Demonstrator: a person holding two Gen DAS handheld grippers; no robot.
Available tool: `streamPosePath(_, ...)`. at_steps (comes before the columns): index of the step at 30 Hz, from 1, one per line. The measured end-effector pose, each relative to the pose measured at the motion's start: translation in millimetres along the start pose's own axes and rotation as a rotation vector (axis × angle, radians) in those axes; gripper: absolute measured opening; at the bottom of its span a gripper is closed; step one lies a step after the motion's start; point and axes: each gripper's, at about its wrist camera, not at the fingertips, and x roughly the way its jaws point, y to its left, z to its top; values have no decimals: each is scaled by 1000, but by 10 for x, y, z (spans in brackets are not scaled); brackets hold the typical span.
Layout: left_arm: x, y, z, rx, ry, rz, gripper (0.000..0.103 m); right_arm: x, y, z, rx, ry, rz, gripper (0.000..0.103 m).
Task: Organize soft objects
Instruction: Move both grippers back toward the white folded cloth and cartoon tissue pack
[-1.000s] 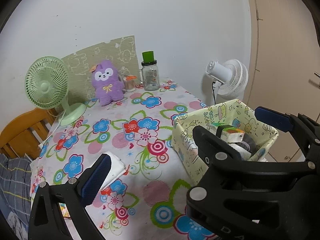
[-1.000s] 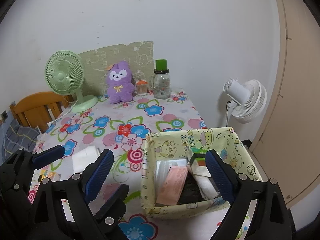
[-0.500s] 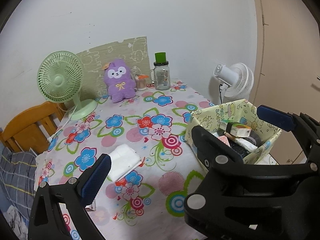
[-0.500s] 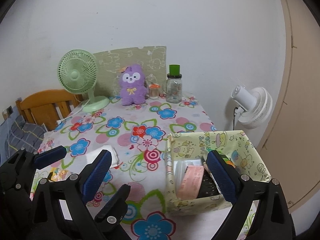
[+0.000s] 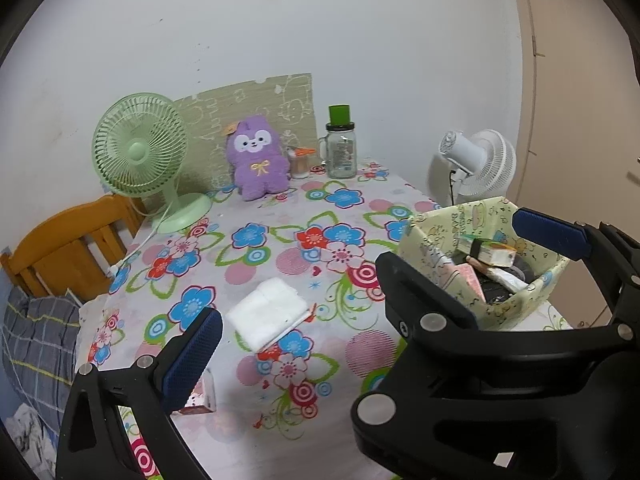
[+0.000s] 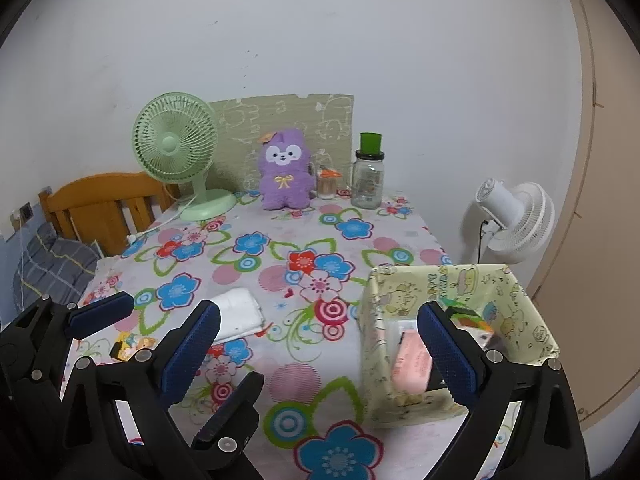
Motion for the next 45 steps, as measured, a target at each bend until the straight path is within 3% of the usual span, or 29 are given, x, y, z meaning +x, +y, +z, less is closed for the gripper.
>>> streamPosePath(22, 254, 492, -247, -53, 53, 36, 103, 384, 494, -110, -31, 64, 88, 100)
streamPosePath(45, 791, 1040, -568, -147, 196, 111, 103, 1087, 935, -311, -82, 178, 160, 100)
